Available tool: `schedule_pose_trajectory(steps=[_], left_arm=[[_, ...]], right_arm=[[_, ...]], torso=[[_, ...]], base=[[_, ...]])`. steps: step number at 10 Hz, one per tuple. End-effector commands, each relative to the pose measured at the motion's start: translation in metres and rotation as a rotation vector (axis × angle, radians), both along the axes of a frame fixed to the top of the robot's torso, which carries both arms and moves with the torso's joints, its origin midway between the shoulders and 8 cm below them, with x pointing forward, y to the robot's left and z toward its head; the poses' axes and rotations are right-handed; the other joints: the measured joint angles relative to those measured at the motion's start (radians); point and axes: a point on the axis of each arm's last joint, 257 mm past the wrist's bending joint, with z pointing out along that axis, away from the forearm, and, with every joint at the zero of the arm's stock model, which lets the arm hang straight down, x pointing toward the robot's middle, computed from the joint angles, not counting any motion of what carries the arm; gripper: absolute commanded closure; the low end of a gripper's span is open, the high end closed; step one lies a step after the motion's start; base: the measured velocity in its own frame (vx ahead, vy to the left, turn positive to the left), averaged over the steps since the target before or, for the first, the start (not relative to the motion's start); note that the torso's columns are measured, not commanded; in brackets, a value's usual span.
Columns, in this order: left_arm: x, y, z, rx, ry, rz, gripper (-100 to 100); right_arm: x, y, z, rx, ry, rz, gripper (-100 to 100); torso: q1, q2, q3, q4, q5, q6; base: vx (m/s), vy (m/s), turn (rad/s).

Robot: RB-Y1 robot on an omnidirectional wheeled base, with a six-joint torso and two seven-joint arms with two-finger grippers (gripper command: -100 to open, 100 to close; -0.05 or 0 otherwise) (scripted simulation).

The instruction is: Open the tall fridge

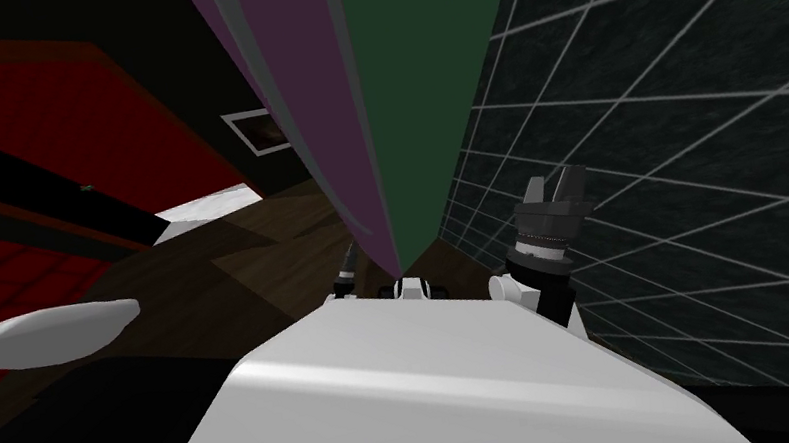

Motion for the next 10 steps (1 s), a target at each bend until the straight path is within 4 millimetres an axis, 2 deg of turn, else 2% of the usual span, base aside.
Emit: schedule_pose_trajectory(steps=[1, 5, 6, 9, 10], left_arm=[[-0.003, -0.013, -0.011, -0.03, 0.006, 0.01, -100], [-0.003, -0.043, -0.023, -0.117, 0.011, 0.03, -100], [-0.003, -0.041, -0.021, -0.103, 0.011, 0.027, -100], [0.019, -0.04, -0.01, -0.104, 0.011, 0.025, -100], [0.015, -0.039, -0.011, -0.103, 0.009, 0.025, -100]], right_arm=[[0.0, 0.0, 0.0, 0.0, 0.0, 0.0, 0], [0.0, 0.0, 0.0, 0.0, 0.0, 0.0, 0], [0.0, 0.0, 0.0, 0.0, 0.0, 0.0, 0], [0.0, 0.0, 0.0, 0.0, 0.0, 0.0, 0], [0.0, 0.0, 0.0, 0.0, 0.0, 0.0, 0]], torso=[[0.0, 0.0, 0.0, 0.0, 0.0, 0.0], [0.0, 0.0, 0.0, 0.0, 0.0, 0.0], [0.0, 0.0, 0.0, 0.0, 0.0, 0.0], [-0.001, -0.001, 0.0, 0.0, 0.0, 0.0], [-0.001, -0.001, -0.001, 0.0, 0.0, 0.0]], base=[[0.084, -0.039, 0.008], [0.05, -0.03, 0.005], [0.015, -0.007, -0.001], [0.006, -0.012, 0.006], [0.003, -0.006, 0.0]])
